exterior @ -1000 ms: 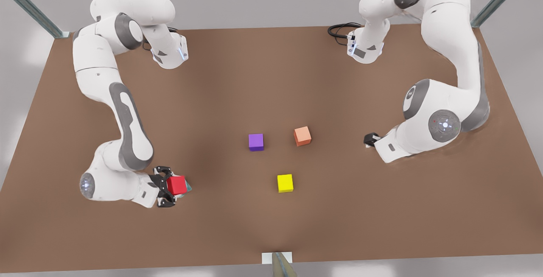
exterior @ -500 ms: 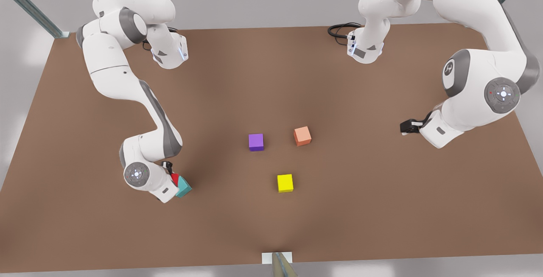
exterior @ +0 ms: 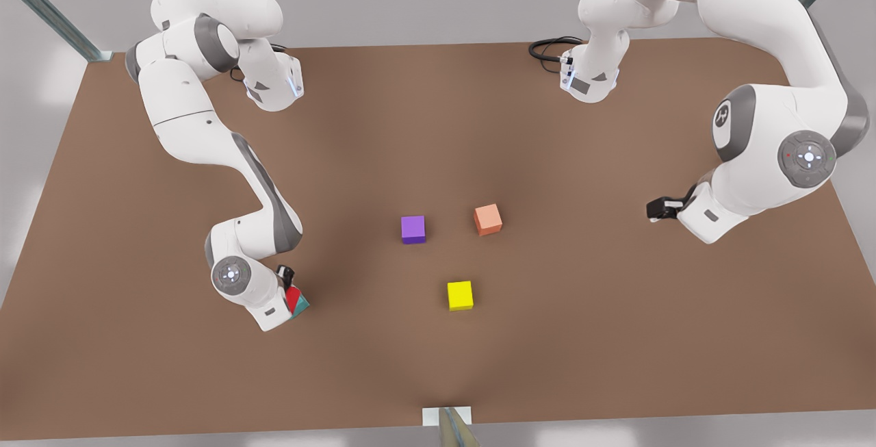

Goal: Pick up red wooden cube and pass to hand red wooden cube and place in blue wooden cube

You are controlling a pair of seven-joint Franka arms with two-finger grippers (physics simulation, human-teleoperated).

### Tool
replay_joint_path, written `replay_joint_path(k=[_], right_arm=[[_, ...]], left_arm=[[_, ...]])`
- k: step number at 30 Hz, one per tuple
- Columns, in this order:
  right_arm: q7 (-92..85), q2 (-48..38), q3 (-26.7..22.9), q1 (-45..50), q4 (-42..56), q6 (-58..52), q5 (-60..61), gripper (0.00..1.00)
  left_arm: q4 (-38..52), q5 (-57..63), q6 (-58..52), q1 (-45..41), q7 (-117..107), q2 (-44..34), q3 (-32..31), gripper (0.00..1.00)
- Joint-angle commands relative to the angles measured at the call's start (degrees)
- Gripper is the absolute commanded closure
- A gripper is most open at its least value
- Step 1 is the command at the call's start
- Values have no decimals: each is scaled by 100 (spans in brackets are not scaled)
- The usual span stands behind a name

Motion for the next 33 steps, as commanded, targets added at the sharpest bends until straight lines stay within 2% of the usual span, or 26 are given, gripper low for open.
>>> replay_joint_path(k=[1,11,15,16,17,20,22,26,29,33], right_arm=[[1258,-8,1,0,-2,119,-8,0],[1513,-96,71,0,77,93,62,0],[1662,-403,186,-79,95,-171,307,0],[1671,-614,177,-88,139,-381,694,0],[2100,-772,186,-44,568,-1126,817,0],[4324,-1405,107,-88,860,-2535,800,0],[5423,-2064,-385,-97,772,-3115,791,0],[5661,-3146,-535,-571,34,-3388,994,0],[5749,-3234,-570,-826,-142,-3414,1486,0],[6074,-3234,-570,-826,-125,-3406,1477,0]], left_arm=[[7,13,37,4,-71,-6,-1,0],[15,13,143,-5,-97,-6,8,0],[33,4,152,-5,-97,-6,8,0],[33,4,152,-5,-97,-6,8,0],[33,4,152,-5,-97,-6,8,0],[33,4,152,4,-97,-6,8,0],[33,4,143,-5,-97,-6,8,0],[33,4,152,-5,-89,-6,8,0],[33,13,143,-5,-89,-6,8,0],[33,4,143,4,-97,-6,8,0]])
